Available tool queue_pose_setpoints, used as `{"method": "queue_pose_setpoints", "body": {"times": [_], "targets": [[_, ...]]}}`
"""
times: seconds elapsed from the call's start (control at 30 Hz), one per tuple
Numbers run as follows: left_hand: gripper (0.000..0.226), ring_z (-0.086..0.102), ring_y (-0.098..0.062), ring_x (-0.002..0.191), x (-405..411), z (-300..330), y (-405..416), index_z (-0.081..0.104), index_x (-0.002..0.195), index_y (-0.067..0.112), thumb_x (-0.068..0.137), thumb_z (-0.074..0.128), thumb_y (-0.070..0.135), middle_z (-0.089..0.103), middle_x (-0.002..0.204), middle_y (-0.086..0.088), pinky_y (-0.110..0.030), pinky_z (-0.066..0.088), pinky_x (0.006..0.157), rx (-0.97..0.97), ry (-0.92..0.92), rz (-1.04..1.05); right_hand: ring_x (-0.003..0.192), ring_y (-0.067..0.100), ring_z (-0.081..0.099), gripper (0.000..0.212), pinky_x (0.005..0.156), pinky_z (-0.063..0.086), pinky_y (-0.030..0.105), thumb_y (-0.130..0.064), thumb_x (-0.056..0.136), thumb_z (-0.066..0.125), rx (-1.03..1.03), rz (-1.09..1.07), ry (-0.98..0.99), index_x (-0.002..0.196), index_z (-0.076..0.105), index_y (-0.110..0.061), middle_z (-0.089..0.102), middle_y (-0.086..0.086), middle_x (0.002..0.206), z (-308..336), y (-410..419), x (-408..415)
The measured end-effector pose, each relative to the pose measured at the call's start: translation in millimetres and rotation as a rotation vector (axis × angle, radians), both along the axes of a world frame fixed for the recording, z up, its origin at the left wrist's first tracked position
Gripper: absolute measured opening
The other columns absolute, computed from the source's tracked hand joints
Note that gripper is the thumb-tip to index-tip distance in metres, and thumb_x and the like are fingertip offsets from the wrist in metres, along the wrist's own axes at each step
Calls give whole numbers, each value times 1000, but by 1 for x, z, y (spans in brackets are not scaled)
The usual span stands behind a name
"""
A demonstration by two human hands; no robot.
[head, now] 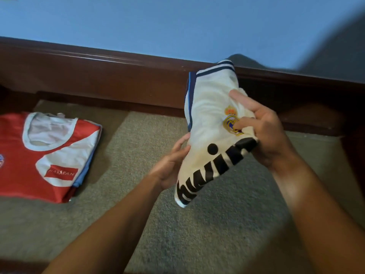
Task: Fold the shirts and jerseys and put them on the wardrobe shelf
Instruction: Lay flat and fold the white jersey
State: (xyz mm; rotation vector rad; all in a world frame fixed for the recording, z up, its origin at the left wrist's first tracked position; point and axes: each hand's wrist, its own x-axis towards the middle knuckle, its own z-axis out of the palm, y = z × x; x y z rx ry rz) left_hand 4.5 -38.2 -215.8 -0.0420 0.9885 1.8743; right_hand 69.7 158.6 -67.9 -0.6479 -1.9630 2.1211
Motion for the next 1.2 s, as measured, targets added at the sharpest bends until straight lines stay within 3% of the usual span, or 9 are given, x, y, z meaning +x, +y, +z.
{"method": "queue_pose_setpoints", "body": {"times": [0.13,0.33,0.53,0.63,0.7,0.8,0.9,1.0,1.2], "targets": [[58,57,-35,128,3,4,3,54,141,36,89,73,19,58,143,-8,-54,46,107,1,-74,15,107,15,70,69,90,54,26,23,83,42,-49,-33,-26,142,56,-11,76,-5,112,-9,25,15],[57,72,-27,97,-6,26,0,70,121,36,76,79,1,67,126,-6,-39,60,75,-361,252,173,108,28,62,73,83,50,34,21,80,50,-30,-83,-177,144,55,-14,65,15,134,-60,51,48],[74,66,-19,106,-17,25,-2,55,136,45,74,87,22,57,131,7,-41,60,86,-684,664,42,104,3,68,74,79,54,19,24,86,46,-82,-68,-245,145,52,-21,67,-17,123,-106,51,82],[90,57,-27,120,-17,1,-4,27,149,45,75,77,58,22,156,7,-53,55,93,-1063,1122,-313,132,4,52,76,105,50,32,5,86,70,160,39,-436,152,45,-25,43,-12,155,-126,57,91],[88,57,-32,121,-12,-12,-6,20,148,49,76,66,71,9,159,10,-57,55,91,-1139,1210,-359,144,6,36,83,118,36,37,-17,82,83,262,111,-520,153,43,-27,30,-15,162,-130,58,95],[81,48,-40,132,-5,-16,-7,16,148,54,79,51,80,-3,164,7,-60,48,99,-1250,1219,-321,151,12,21,92,116,27,30,-41,79,85,559,219,-591,156,35,-35,7,-6,169,-126,53,98],[79,13,-39,151,10,-8,1,14,156,42,89,34,79,-12,168,-1,-57,24,116,-1427,1414,-284,155,26,3,87,120,18,56,-72,86,60,1046,225,-579,158,22,-43,-17,-10,168,-127,43,94],[78,-5,-28,155,28,-7,18,14,159,33,94,22,76,-11,168,-1,-50,5,122,-1337,1709,-305,154,23,-22,80,123,-1,58,-81,93,25,1280,321,-482,160,1,-44,-27,-8,166,-141,27,77],[75,-9,-27,155,46,-51,21,15,160,29,99,15,72,2,169,-6,-53,7,124,-1258,1825,-437,154,24,-23,81,124,-1,58,-82,94,11,1357,370,-506,161,-3,-40,-20,0,168,-187,7,81]]}}
